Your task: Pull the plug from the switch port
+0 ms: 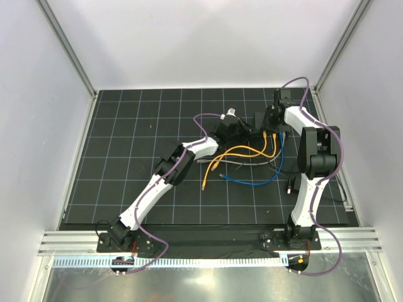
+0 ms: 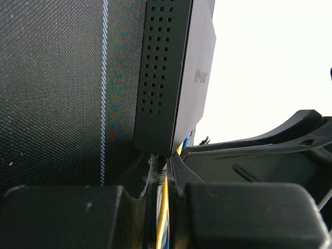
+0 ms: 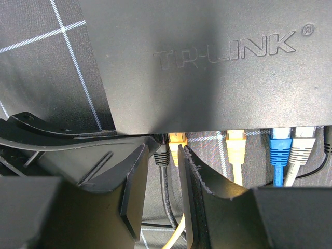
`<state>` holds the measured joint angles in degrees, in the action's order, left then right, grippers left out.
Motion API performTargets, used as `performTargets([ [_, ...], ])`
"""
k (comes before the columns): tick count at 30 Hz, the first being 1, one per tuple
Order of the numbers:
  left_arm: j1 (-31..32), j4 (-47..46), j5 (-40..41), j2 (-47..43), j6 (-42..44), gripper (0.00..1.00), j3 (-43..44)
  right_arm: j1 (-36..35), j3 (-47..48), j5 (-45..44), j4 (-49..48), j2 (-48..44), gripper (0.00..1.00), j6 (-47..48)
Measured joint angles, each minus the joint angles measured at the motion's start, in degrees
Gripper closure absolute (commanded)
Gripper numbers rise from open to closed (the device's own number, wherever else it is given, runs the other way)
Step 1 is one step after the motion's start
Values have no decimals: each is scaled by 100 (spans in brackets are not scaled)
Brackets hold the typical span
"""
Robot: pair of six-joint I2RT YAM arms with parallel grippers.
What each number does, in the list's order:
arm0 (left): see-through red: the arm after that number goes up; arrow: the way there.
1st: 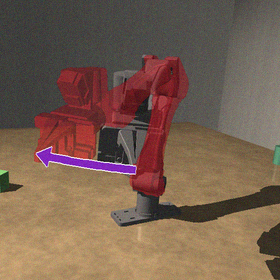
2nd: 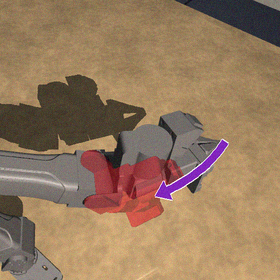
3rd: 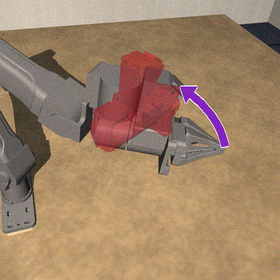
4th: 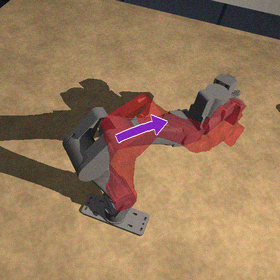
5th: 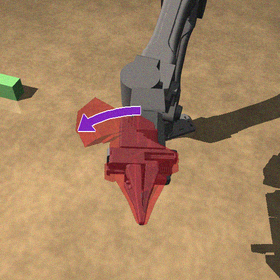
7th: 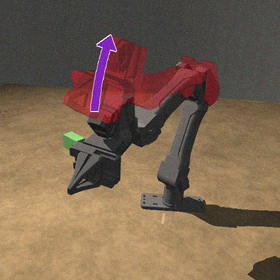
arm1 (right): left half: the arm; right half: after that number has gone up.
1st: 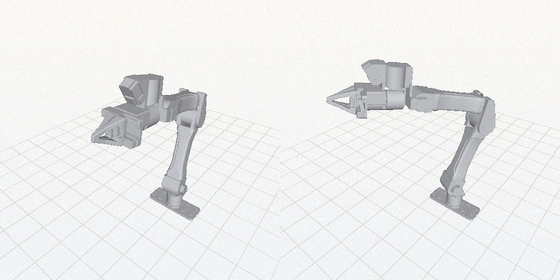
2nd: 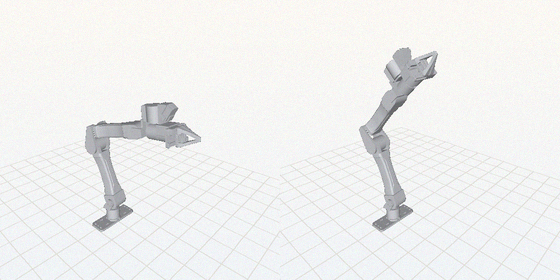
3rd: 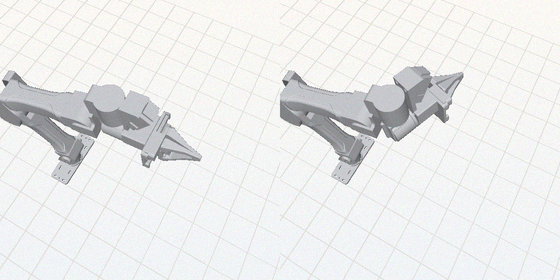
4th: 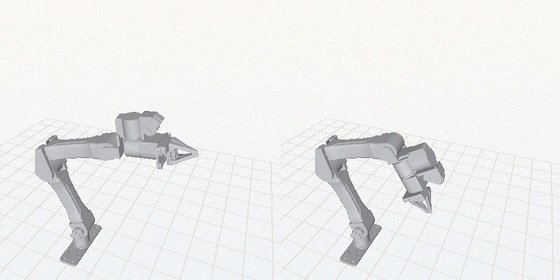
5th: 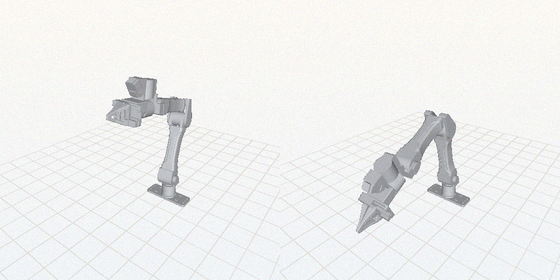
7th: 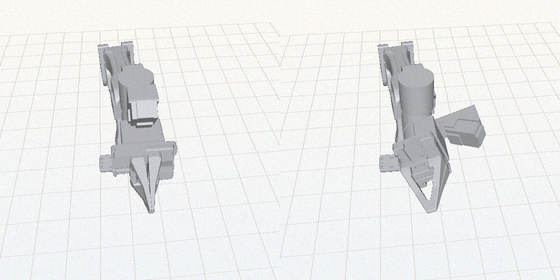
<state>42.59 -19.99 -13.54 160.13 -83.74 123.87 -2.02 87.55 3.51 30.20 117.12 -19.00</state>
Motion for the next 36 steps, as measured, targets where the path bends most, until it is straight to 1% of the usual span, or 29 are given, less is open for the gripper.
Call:
performTargets([
  [13, -9, -11, -20, 0, 2, 100, -11, -4, 0, -195, -66, 31, 62, 2],
  [19, -20, -153, -48, -2, -9, 100, -98, -7, 37, -229, -175, 107, 62, -44],
  [30, -42, -389, -151, -223, -35, 100, -581, -57, 50, -278, -269, 144, 61, -175],
  [36, -39, -774, -212, -323, -9, 100, -938, -61, 140, -382, -472, 306, 61, -216],
])
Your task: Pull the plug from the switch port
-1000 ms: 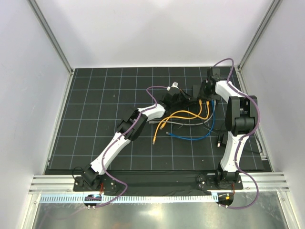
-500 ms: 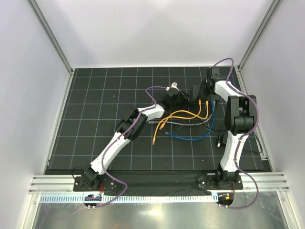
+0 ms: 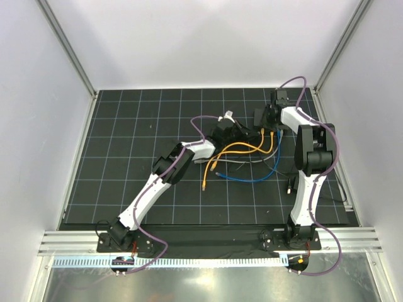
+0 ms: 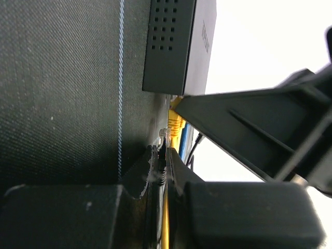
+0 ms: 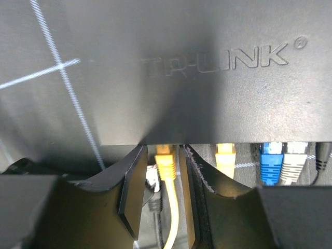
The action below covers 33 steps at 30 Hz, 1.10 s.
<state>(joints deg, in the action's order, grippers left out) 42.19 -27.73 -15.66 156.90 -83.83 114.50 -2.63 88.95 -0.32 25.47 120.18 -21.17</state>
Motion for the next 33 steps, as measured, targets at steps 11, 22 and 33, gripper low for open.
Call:
performTargets([
  [11, -31, -466, 11, -330, 85, 100, -728, 0, -2, 118, -59, 122, 58, 2],
  [22, -188, -553, 70, -1123, 555, 100, -1947, 13, -2, 155, -72, 122, 57, 74],
  [33, -590, -107, 216, -2061, 1464, 100, -3014, 61, -2, 238, -87, 133, 57, 188],
])
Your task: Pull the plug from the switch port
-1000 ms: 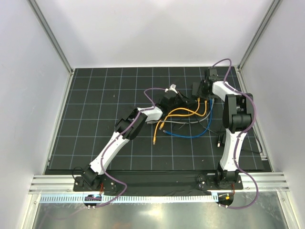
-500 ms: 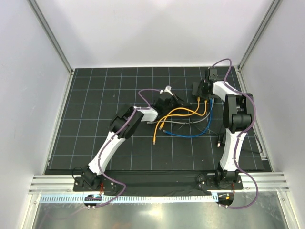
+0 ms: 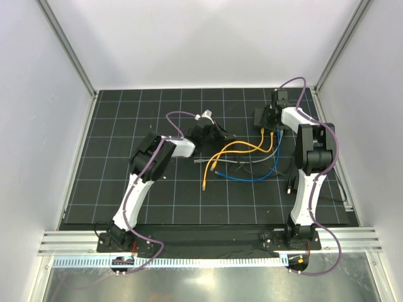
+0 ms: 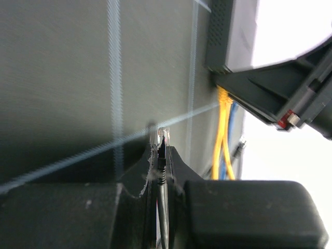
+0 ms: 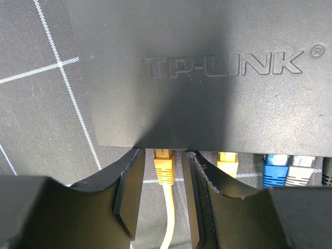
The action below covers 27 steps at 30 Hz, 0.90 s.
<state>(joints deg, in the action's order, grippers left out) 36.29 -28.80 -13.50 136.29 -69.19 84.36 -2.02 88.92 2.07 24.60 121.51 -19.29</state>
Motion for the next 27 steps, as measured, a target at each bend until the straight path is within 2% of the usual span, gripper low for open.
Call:
performTargets([
  [3, -223, 337, 98, -181, 498, 100, -42, 2, -13, 52, -24, 0, 57, 13],
  [10, -911, 433, -35, -212, 1381, 100, 35, 28, -22, 144, -57, 0, 57, 17],
  [15, -1261, 1113, -127, -210, 2046, 100, 520, 59, -37, 177, -81, 0, 57, 17],
  [21, -1464, 1965, -262, -205, 2621, 100, 1340, 74, -44, 240, -125, 0, 57, 15],
  [27, -1504, 2645, -116, -201, 2949, 100, 1451, 74, -44, 256, -133, 2, 57, 15],
])
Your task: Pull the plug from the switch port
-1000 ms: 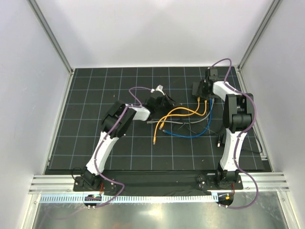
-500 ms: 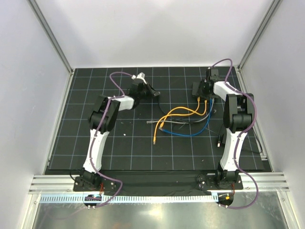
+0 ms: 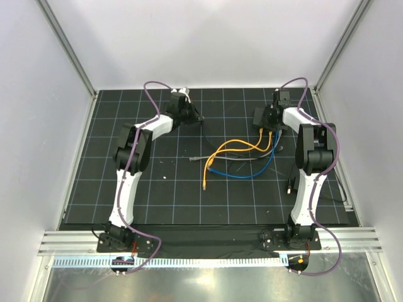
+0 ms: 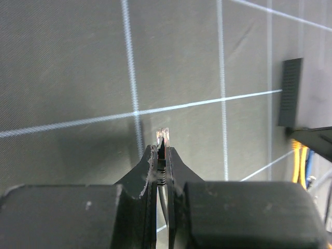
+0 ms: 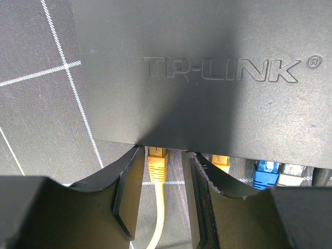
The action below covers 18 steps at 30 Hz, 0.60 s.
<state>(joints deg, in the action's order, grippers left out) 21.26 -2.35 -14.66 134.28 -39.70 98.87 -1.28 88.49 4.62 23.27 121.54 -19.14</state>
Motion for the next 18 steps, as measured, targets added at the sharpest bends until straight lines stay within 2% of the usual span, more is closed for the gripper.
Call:
performTargets([
  [9, 61, 181, -114, 173, -61, 100, 369, 0, 0, 48, -15, 2, 48, 2],
  [14, 188, 181, -164, 361, -219, 100, 522, -24, 66, -7, 109, -17, 35, 92],
  [18, 269, 205, -186, 402, -315, 100, 503, -149, 118, -313, 483, -269, 31, 258],
])
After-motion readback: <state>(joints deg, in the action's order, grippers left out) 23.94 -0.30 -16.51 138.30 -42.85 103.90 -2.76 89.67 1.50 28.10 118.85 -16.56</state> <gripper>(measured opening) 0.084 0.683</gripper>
